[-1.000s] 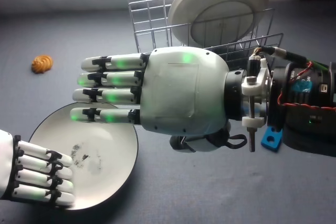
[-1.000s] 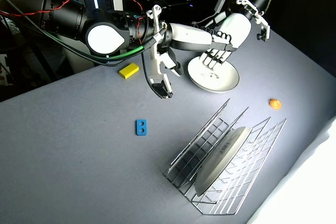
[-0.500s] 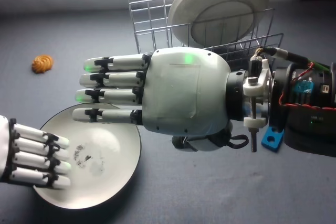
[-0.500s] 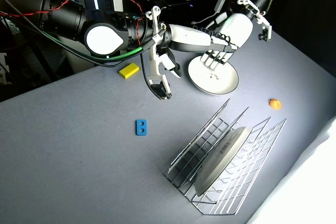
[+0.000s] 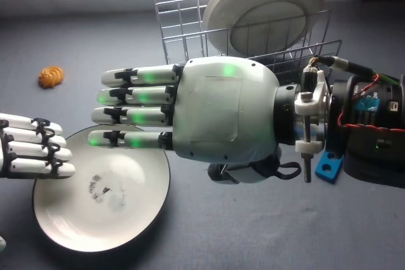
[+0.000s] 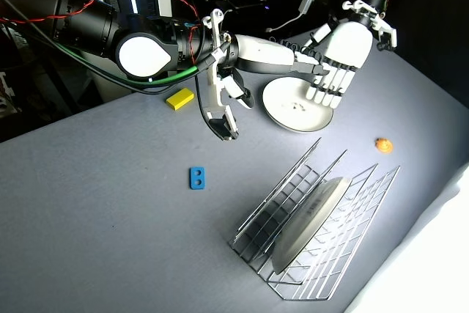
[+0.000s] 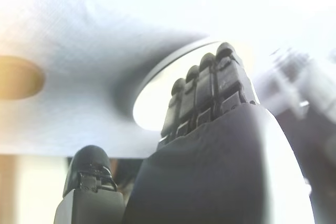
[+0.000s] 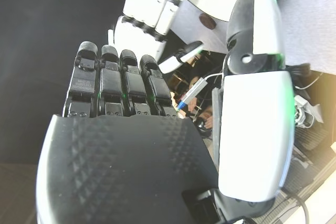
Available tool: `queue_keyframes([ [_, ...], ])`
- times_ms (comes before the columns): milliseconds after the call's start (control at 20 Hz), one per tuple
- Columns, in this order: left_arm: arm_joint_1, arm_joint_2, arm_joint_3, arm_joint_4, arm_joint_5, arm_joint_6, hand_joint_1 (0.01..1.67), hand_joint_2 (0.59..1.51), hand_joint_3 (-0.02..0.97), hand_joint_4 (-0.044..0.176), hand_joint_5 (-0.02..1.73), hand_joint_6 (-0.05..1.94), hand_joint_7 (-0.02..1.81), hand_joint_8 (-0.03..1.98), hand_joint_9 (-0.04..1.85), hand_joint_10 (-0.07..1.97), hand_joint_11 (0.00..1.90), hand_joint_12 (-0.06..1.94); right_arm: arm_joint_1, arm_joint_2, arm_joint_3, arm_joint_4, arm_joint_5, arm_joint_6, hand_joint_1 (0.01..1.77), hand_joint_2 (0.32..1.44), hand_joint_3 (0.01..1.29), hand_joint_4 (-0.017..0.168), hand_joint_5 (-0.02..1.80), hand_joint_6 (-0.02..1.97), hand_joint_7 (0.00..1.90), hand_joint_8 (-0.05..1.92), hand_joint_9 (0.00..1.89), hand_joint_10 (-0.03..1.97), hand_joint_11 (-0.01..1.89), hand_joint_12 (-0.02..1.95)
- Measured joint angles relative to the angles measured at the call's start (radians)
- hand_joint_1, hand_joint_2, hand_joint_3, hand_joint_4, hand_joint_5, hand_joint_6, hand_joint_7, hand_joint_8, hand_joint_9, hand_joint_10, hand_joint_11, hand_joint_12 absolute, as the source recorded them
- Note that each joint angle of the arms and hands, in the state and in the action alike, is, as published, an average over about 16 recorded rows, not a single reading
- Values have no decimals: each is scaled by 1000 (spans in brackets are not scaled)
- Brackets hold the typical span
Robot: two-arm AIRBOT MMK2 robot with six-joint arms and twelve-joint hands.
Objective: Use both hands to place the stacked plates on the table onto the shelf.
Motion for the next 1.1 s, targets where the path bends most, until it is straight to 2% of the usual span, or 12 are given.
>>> queue_keyframes([
  [200, 14, 3, 4, -35, 19, 0, 18, 1120, 13, 6, 9, 10, 18, -6, 1, -11, 14, -7, 0, 1, 0, 0, 0, -1, 1063, 895, 14, 5, 17, 33, 12, 13, 21, 11, 21, 3],
  [450, 45, 6, 0, -51, 15, 1, 16, 1120, 12, 6, 13, 10, 17, -6, -10, -23, 14, -8, 0, 1, 0, 0, 0, -3, 1065, 885, 13, 5, 17, 33, 12, 13, 21, 12, 21, 3],
  [1100, 141, 5, -47, -94, 45, 2, 12, 1123, 11, 0, 4, -8, 7, -9, -23, -40, 25, 21, -6, -7, 7, 2, -3, -5, 1036, 872, 14, 5, 16, 33, 12, 13, 20, 11, 21, 3],
])
